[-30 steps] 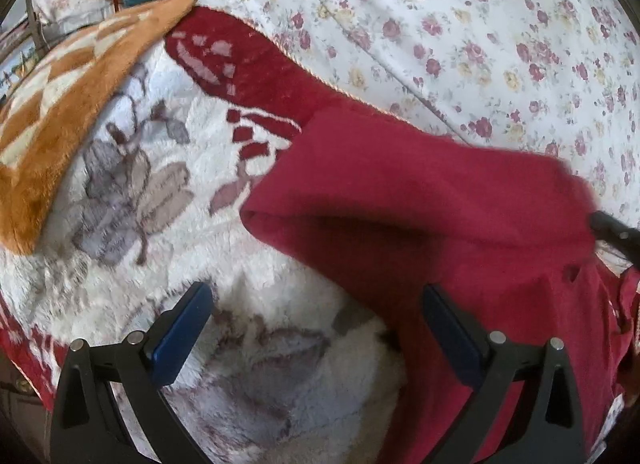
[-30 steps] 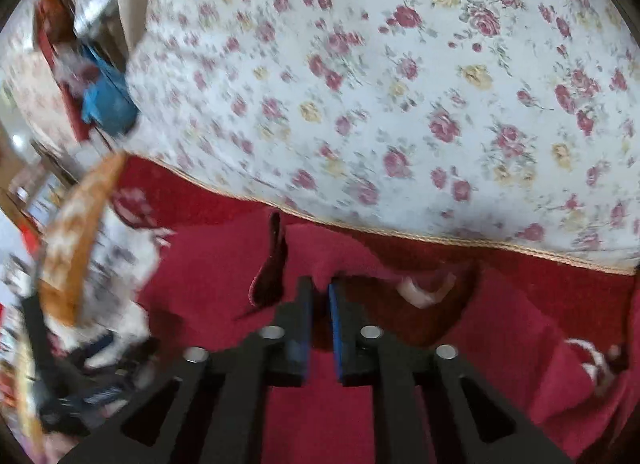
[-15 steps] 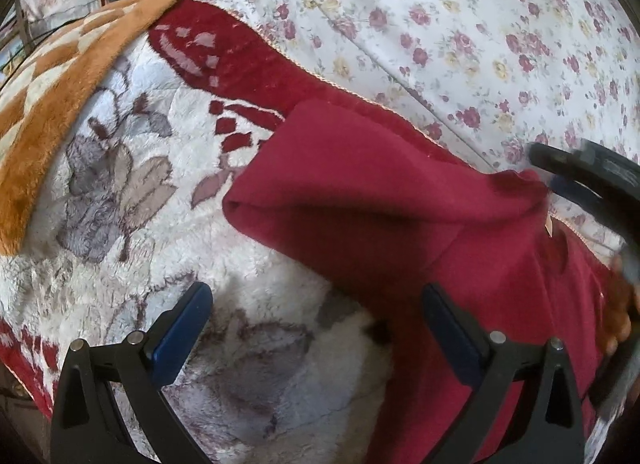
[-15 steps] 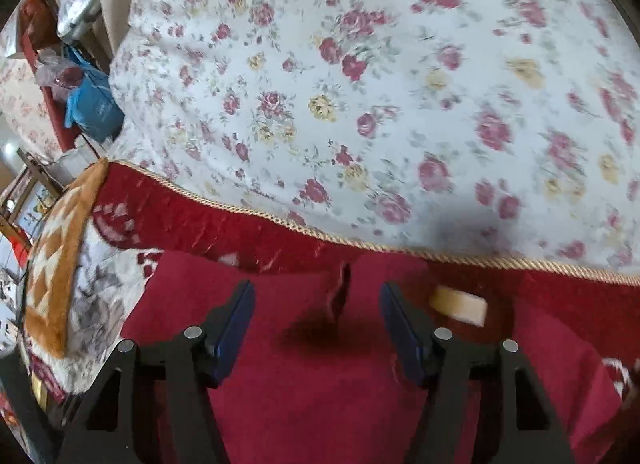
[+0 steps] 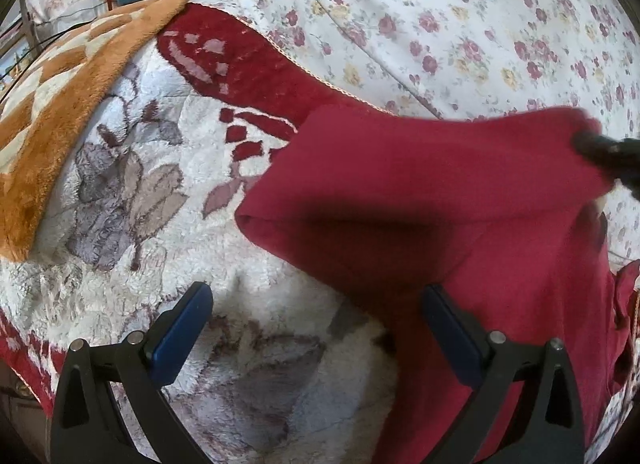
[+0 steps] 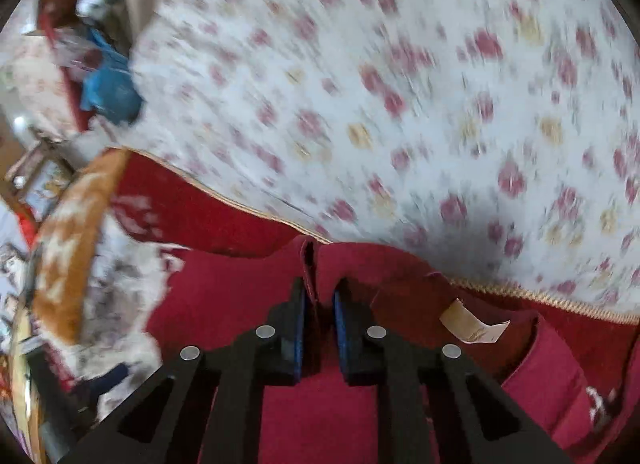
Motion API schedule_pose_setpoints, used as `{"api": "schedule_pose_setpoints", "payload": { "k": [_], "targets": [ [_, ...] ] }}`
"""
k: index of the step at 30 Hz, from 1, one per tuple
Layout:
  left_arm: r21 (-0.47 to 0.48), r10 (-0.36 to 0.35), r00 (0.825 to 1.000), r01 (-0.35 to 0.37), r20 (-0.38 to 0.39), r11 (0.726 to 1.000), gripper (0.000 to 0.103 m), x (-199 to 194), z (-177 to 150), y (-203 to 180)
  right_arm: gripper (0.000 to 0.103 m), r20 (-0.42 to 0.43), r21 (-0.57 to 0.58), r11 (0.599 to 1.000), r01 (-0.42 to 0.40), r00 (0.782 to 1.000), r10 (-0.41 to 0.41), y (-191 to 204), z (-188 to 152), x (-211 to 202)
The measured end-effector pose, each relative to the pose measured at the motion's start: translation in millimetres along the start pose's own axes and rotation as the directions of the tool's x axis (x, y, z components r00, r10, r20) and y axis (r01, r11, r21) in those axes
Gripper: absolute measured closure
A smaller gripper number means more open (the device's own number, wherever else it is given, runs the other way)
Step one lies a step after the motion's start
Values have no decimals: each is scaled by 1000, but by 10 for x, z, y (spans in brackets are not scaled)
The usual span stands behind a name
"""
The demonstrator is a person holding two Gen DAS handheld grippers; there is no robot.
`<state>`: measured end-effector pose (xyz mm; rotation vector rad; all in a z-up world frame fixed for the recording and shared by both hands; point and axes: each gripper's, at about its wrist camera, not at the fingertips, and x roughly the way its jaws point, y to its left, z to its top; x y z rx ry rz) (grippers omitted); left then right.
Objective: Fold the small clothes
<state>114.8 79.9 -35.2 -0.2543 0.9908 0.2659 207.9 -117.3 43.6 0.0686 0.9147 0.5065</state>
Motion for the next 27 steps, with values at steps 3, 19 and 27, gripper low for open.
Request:
{"api": "schedule_pose_setpoints", "payload": {
  "k": [3, 19, 27],
  "targets": [
    [-16, -4, 1000, 4, -13, 1000, 0, 28, -28, 7, 87, -29, -29, 997, 66, 997, -67, 44, -64, 46],
    [-20, -10, 999, 10, -35, 1000, 0, 103, -42, -1, 60, -192, 13, 991, 136, 973, -131, -514, -584, 611],
    [-29, 7, 1000, -7, -11, 1000, 0, 34, 18, 126, 55, -85, 89, 992, 86, 993, -78, -465, -435, 342]
  ]
}}
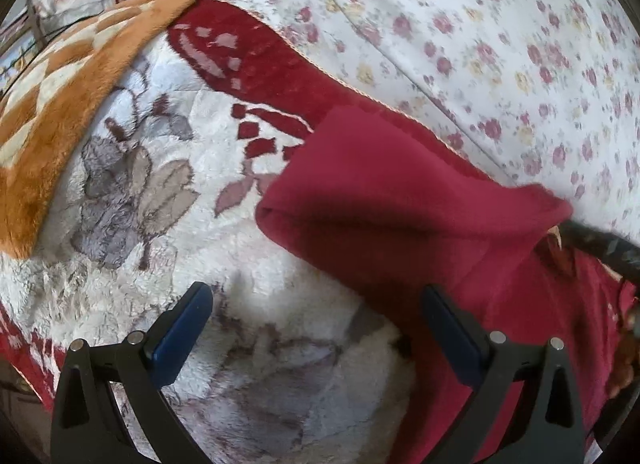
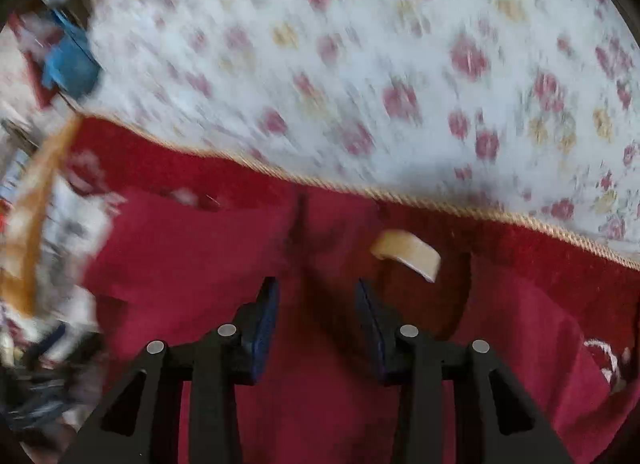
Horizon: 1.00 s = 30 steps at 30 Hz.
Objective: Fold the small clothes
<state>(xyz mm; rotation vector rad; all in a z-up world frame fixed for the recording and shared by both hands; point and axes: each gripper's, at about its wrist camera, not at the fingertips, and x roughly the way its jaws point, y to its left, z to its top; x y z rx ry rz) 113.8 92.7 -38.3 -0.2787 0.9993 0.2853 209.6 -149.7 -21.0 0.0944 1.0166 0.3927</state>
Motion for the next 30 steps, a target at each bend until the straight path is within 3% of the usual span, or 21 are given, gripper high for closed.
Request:
{"api": "schedule_pose_setpoints", "payload": {
  "k": [2, 4, 5, 8, 10, 11, 12, 16, 21, 25, 27, 30],
  "targets": [
    [-13, -6, 1000, 6, -4, 1000, 0, 8, 3, 27, 51, 39, 27, 999, -30, 999, 29, 18, 90, -129],
    [-19, -15, 1000, 15, -20, 1000, 0, 22, -1, 28, 51, 7, 55, 995, -85, 996, 84, 70, 140, -77],
    [-18, -24, 999, 24, -25, 1000, 0, 23, -1, 24, 51, -20, 65, 994, -86, 996, 87, 85, 147, -21],
    [-9, -21, 1000, 20, -21, 1000, 0, 1, 5, 14, 51, -82, 61, 998, 8, 997, -3, 147, 104, 148],
    [-20, -25, 1000, 25, -15, 999, 0, -13, 12, 27, 58, -75, 74, 997, -16, 997, 21, 151, 60, 177],
    [-28, -29, 999, 29, -13, 999, 0, -20, 19, 34, 81, -64, 76, 997, -24, 998, 29, 149, 43, 172],
    [-33, -32, 999, 32, -14, 999, 0, -23, 27, 36, 89, -49, 69, 998, -16, 999, 19, 172, 40, 177],
    [-32, -23, 1000, 23, -8, 999, 0, -58, 51, 46, 93, 38, 45, 996, -71, 997, 69, 267, 86, -41],
    [-64, -11, 1000, 12, 16, 998, 0, -140, 99, 148, 95, 198, -12, 985, -172, 965, 171, 307, 10, -934],
    [-94, -18, 999, 20, 27, 995, 0, -203, 93, 237, 95, 293, 5, 989, -148, 946, 141, -11, -269, -1627],
    [-91, -19, 999, 22, 31, 996, 0, -228, 74, 246, 95, 297, 43, 993, -108, 951, 90, -264, -458, -1809],
    [-79, -13, 999, 16, 30, 997, 0, -237, 43, 221, 95, 255, 128, 992, 16, 966, -49, -693, -727, -1872]
  ]
}}
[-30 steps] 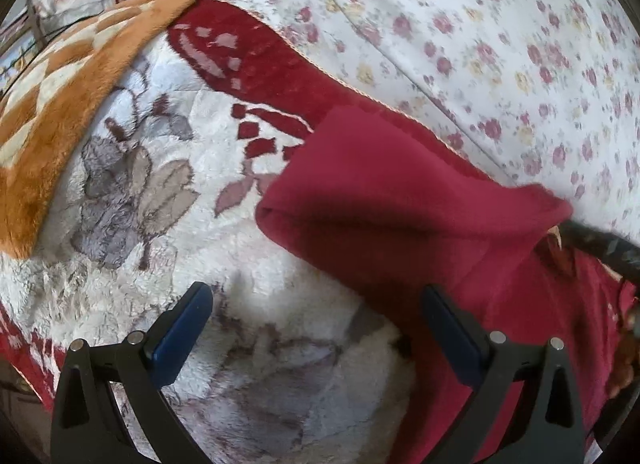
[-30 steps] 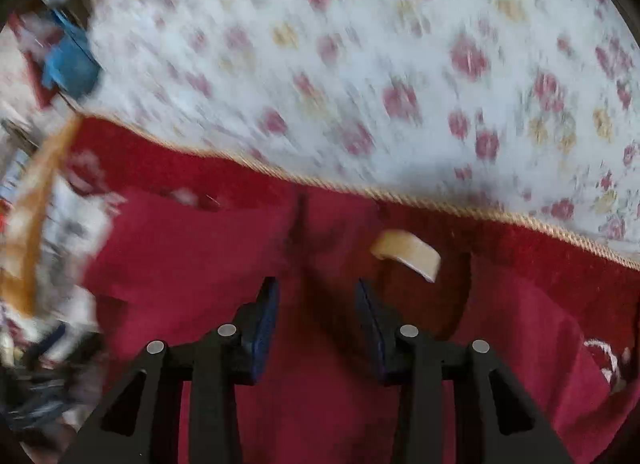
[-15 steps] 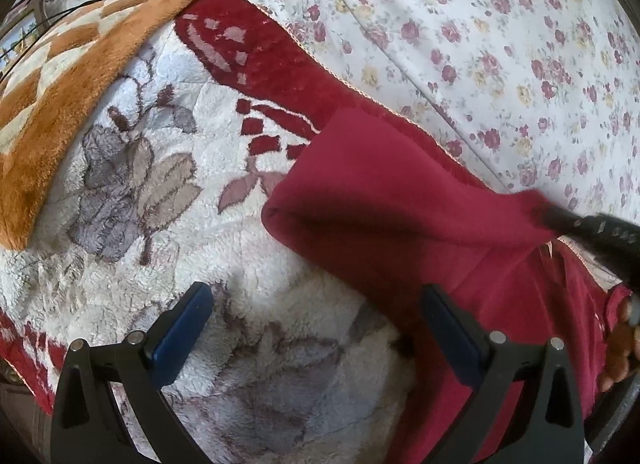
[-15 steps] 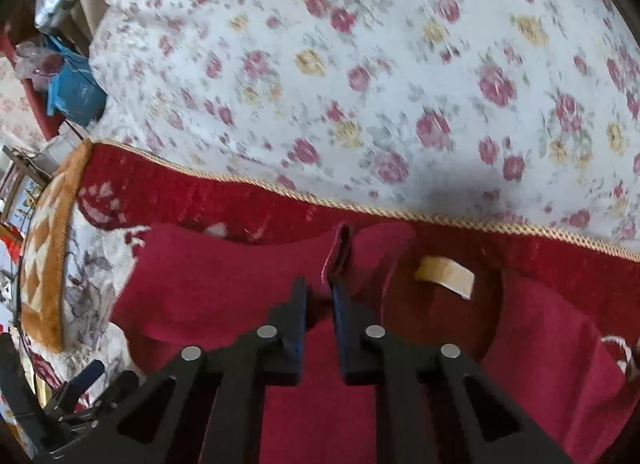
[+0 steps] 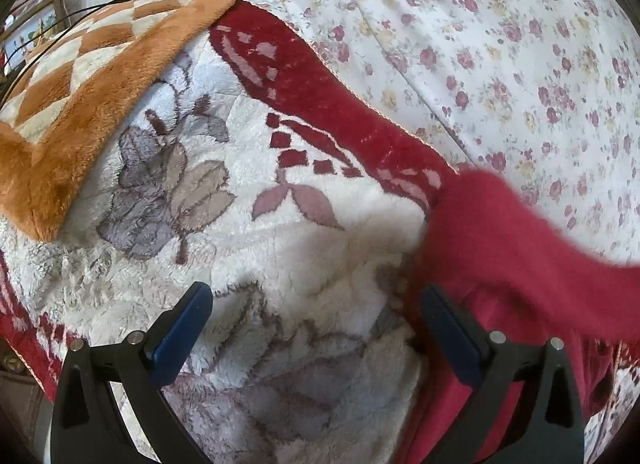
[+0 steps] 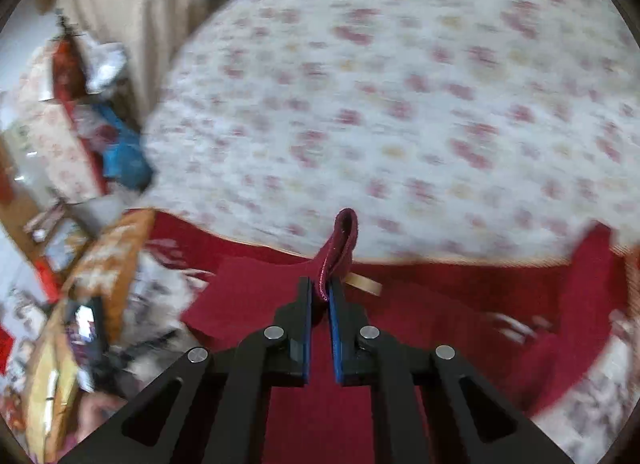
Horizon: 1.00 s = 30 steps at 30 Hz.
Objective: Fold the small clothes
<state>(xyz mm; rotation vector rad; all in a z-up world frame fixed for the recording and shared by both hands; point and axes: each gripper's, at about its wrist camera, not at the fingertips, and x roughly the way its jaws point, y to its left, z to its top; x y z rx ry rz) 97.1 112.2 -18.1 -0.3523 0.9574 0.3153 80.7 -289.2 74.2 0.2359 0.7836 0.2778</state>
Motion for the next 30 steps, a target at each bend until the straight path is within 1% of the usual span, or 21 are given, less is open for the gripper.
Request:
{"api": "schedule_pose_setpoints", "payload": {
  "k": [2, 3, 4, 5, 6, 7, 8, 10, 12, 14, 15, 17, 19, 21, 23, 24, 25, 26, 27, 28, 30],
  "targets": [
    [3, -9, 1000, 9, -7, 1000, 0, 6, -33, -34, 94, -60, 27, 994, 105, 993, -103, -301, -132, 103],
    [8, -21, 1000, 21, -15, 1000, 0, 10, -53, -66, 92, -115, 29, 987, 158, 981, -153, -432, -208, 235],
    [15, -32, 999, 32, -24, 999, 0, 15, -68, -100, 91, -157, 44, 981, 191, 971, -182, -541, -276, 322],
    [29, -43, 999, 43, -30, 999, 0, 10, -91, -143, 86, -202, 61, 973, 224, 957, -207, -612, -334, 423],
    [48, -54, 998, 55, -35, 997, 0, 0, -115, -190, 68, -231, 67, 970, 236, 949, -215, -629, -374, 471],
    [72, -67, 997, 70, -43, 995, 0, -13, -139, -233, 58, -222, 65, 972, 228, 952, -208, -593, -379, 451],
    [108, -82, 995, 87, -53, 990, 0, -39, -174, -290, 46, -195, 62, 976, 210, 961, -195, -539, -356, 413],
    [162, -94, 994, 102, -55, 982, 0, -77, -225, -359, 41, -144, 32, 990, 139, 981, -133, -282, -264, 386],
    [228, -92, 994, 103, -55, 968, 0, -85, -283, -441, 37, -139, -29, 1000, 5, 990, -9, 96, -138, 499],
    [270, -60, 996, 74, -59, 960, 0, -11, -303, -493, 33, -158, -87, 989, -116, 982, 102, 474, -41, 726],
    [272, -42, 997, 58, -67, 961, 0, 43, -303, -489, 29, -179, -125, 974, -190, 970, 166, 727, 28, 935],
    [244, -40, 996, 59, -82, 968, 0, 126, -286, -449, 24, -212, -163, 955, -248, 954, 212, 1060, 81, 1316],
    [204, -59, 994, 76, -87, 976, 0, 218, -246, -400, 20, -301, -174, 943, -282, 928, 222, 1341, 115, 1819],
    [189, -68, 993, 85, -97, 978, 0, 320, -226, -376, 20, -379, -209, 937, -281, 907, 187, 1525, 109, 2258],
    [194, -71, 993, 88, -89, 977, 0, 363, -235, -382, 20, -442, -267, 931, -248, 890, 111, 1633, 50, 2641],
    [203, -73, 994, 88, -81, 975, 0, 356, -237, -402, 33, -473, -282, 927, -247, 877, 90, 1668, 7, 2759],
    [215, -77, 994, 92, -79, 972, 0, 357, -232, -427, 49, -517, -295, 917, -269, 852, 83, 1706, -64, 2858],
    [226, -80, 994, 96, -78, 969, 1, 361, -221, -445, 75, -524, -313, 907, -281, 848, 81, 1717, -102, 2864],
    [222, -87, 993, 102, -75, 970, 5, 354, -204, -444, 80, -506, -341, 893, -294, 858, 89, 1754, -117, 2814],
    [209, -104, 992, 117, -71, 971, 14, 337, -180, -434, 84, -489, -357, 880, -313, 865, 109, 1783, -113, 2767],
    [185, -145, 987, 154, -65, 970, 29, 263, -102, -389, 89, -481, -306, 882, -359, 858, 183, 1828, -44, 2709]
  ]
}}
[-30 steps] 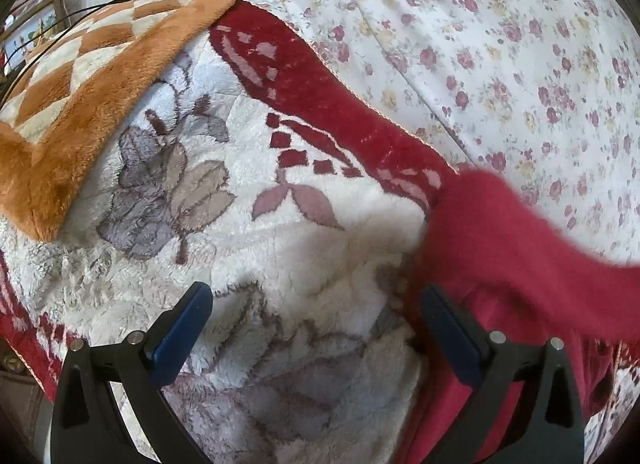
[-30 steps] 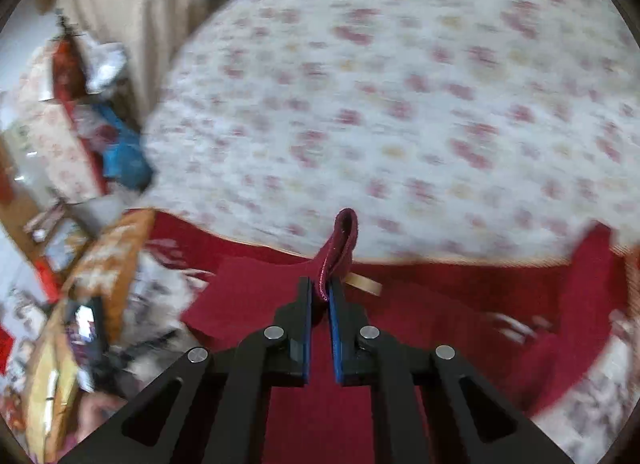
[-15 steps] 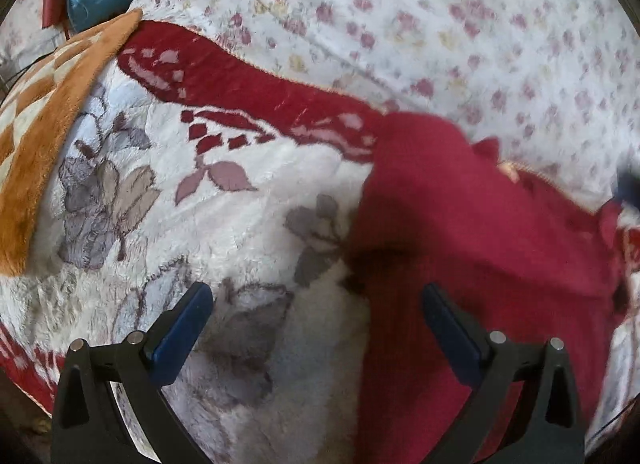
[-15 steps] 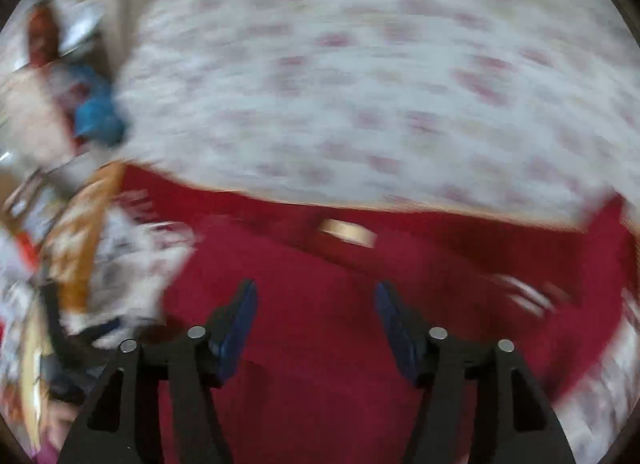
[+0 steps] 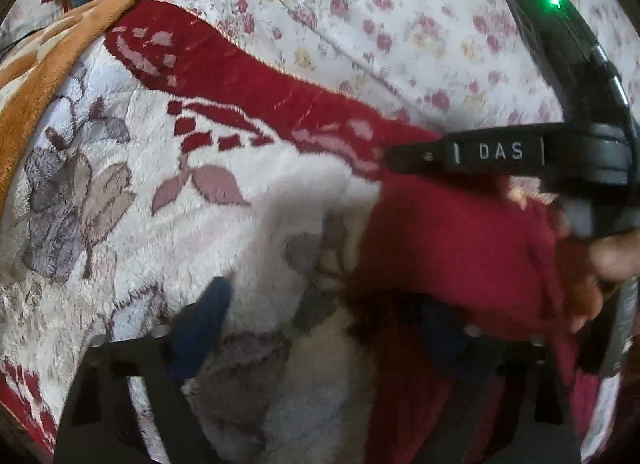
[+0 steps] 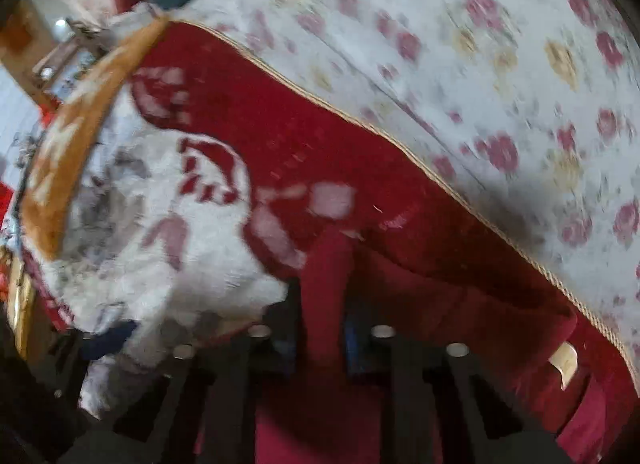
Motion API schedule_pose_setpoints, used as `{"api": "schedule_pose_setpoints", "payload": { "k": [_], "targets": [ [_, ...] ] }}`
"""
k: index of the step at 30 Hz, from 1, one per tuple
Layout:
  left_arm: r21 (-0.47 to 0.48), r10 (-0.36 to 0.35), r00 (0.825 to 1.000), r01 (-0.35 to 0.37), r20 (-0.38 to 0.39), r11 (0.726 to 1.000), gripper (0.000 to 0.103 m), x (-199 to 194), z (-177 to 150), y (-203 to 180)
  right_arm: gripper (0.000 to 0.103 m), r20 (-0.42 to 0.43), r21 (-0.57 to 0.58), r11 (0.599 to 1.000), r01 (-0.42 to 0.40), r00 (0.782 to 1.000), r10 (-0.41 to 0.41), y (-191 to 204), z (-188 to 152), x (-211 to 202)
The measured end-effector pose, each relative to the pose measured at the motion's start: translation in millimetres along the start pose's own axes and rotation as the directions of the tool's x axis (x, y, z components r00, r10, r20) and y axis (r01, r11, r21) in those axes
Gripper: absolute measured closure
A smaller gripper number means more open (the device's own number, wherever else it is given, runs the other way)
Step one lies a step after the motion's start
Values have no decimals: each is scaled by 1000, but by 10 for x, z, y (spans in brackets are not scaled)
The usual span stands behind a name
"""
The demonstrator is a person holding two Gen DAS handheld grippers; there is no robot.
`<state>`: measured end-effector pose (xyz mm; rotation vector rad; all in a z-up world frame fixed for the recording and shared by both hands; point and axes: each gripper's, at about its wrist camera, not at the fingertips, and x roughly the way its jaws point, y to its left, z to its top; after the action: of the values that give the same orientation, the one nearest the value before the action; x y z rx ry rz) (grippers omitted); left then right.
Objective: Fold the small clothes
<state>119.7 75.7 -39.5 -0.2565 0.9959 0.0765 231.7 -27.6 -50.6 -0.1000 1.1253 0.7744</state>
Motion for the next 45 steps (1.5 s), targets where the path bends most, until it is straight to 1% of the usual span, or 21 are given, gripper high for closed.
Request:
{"api": "schedule_pose_setpoints", "payload": {
  "k": [2, 5, 9, 10, 12, 14, 18, 20, 22, 25, 26, 27, 28, 31, 32, 33, 38, 41, 42, 44, 45],
  "targets": [
    [-16, -1, 1000, 1, 30, 1000, 57, -112, 58, 54, 90, 62, 21, 997, -81, 995, 79, 52, 95, -74],
    [-47, 44, 997, -41, 67, 998, 53, -208, 107, 178, 90, 100, -7, 995, -101, 990, 101, 237, 240, 39],
    [-75, 68, 998, -69, -15, 995, 48, -47, 100, 267, 82, 33, -1, 1000, -23, 999, 23, 360, 211, 425],
    [-81, 62, 998, -63, -21, 995, 45, -49, 92, 279, 75, 48, 17, 999, -32, 998, 32, 348, 180, 351],
    [-78, 68, 998, -68, -8, 995, 35, -101, 95, 274, 35, 74, 65, 996, -68, 995, 63, 293, 121, 154],
    [-70, 89, 995, -87, 32, 994, 26, -202, 109, 256, 33, 133, 86, 991, -99, 987, 87, 202, -34, -230],
    [-65, 101, 990, -96, 94, 993, 23, -352, 99, 221, 24, 174, 119, 992, 49, 982, -70, -138, -527, -1009],
    [-49, 107, 988, -102, 110, 994, 23, -378, 83, 156, 21, 176, 198, 954, 227, 949, -262, -460, -852, -1352],
    [-38, 109, 987, -105, 114, 994, 23, -368, 84, 112, 21, 144, 300, 880, 368, 895, -423, -862, -1193, -1564],
    [-30, 110, 988, -107, 109, 994, 23, -313, 95, 60, 26, 54, 426, 831, 359, 906, -419, -1315, -1543, -1557],
    [-35, 112, 988, -109, 108, 993, 23, -302, 100, 53, 38, 39, 446, 825, 348, 913, -406, -1402, -1636, -1503],
    [-40, 113, 988, -109, 107, 993, 23, -293, 108, 49, 50, 22, 452, 821, 348, 916, -400, -1448, -1701, -1437],
    [-49, 111, 988, -106, 107, 993, 23, -298, 110, 53, 54, 9, 445, 824, 349, 919, -394, -1457, -1739, -1368],
    [-78, 102, 987, -93, 121, 993, 23, -341, 133, 73, 59, 26, 399, 836, 377, 906, -422, -1402, -1773, -1256],
    [-79, 101, 987, -92, 128, 993, 23, -358, 137, 69, 73, 35, 398, 841, 367, 909, -414, -1388, -1776, -1250],
    [-77, 103, 986, -94, 132, 993, 23, -362, 143, 63, 98, 40, 403, 849, 342, 920, -389, -1377, -1778, -1261],
    [-79, 93, 986, -82, 138, 993, 17, -417, 148, 39, 98, 122, 378, 846, 378, 885, -450, -1185, -1871, -1663],
    [-56, 111, 983, -104, 148, 993, 14, -447, 135, -10, 98, 93, 412, 789, 455, 841, -533, -1280, -1976, -1791],
    [-43, 133, 980, -128, 149, 991, 14, -448, 133, -36, 97, 71, 417, 778, 470, 837, -543, -1333, -2012, -1758],
    [-16, 152, 978, -152, 141, 988, 13, -426, 131, -83, 95, 63, 440, 803, 402, 878, -475, -1397, -2070, -1701],
    [-14, 147, 979, -147, 139, 989, 13, -417, 125, -95, 84, 63, 456, 807, 374, 891, -449, -1408, -2101, -1706]
  ]
}}
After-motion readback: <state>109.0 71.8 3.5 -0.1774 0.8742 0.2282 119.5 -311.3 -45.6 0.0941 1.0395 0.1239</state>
